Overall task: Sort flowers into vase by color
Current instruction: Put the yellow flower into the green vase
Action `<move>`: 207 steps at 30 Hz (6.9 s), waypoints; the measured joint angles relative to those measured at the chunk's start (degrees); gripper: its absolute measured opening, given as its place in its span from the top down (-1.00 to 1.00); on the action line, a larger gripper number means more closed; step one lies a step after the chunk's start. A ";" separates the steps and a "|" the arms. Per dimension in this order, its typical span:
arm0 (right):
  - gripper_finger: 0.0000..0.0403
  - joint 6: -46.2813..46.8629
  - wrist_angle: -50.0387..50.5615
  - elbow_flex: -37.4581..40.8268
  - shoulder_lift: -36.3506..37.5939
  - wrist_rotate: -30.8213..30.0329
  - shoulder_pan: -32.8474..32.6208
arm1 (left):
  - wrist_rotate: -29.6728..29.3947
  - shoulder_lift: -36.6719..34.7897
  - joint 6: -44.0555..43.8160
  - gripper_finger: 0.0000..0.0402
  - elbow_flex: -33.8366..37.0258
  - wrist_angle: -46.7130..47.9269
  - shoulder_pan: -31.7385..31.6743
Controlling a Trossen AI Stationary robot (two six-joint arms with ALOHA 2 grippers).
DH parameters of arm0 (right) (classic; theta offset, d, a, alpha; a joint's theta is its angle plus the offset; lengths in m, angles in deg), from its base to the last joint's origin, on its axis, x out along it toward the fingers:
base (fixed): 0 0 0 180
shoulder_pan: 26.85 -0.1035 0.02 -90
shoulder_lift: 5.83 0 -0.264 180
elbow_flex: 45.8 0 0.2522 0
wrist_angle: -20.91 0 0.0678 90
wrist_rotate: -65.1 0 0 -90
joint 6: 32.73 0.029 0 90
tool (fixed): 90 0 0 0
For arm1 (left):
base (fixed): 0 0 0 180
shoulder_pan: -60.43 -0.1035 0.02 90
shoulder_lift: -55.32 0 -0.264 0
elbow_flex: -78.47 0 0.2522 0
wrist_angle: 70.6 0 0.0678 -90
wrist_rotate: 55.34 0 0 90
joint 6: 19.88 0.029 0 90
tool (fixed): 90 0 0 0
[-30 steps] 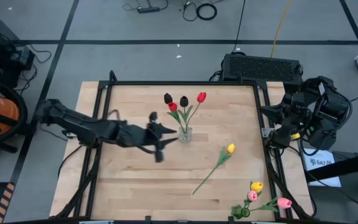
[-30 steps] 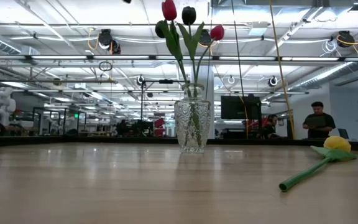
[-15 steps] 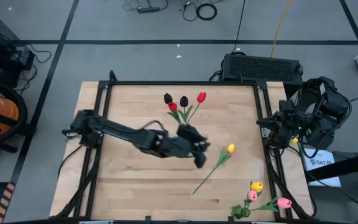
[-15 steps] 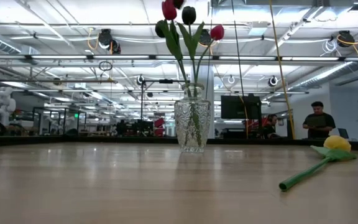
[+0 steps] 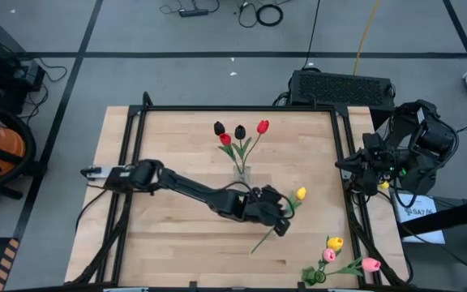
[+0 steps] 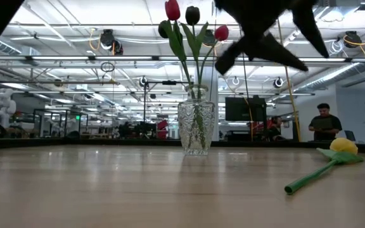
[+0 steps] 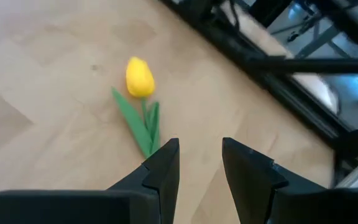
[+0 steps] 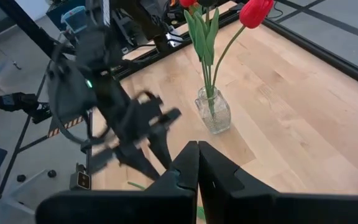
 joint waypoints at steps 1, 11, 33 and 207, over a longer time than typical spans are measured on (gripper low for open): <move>1.00 0.00 -0.01 0.00 -0.04 0.00 0.00 | 0.35 0.92 -0.01 0.36 0.00 -0.29 -0.10; 1.00 1.13 0.02 -0.01 -0.63 -0.11 0.00 | 2.66 4.94 4.73 0.27 0.00 -0.48 -0.30; 1.00 3.04 0.26 -0.01 -2.70 -0.47 0.01 | 0.65 11.53 13.71 -0.20 -0.05 -4.57 1.99; 1.00 -59.84 -73.31 0.98 -8.08 -5.31 -1.03 | 0.84 -9.97 49.82 0.09 23.30 -86.57 7.34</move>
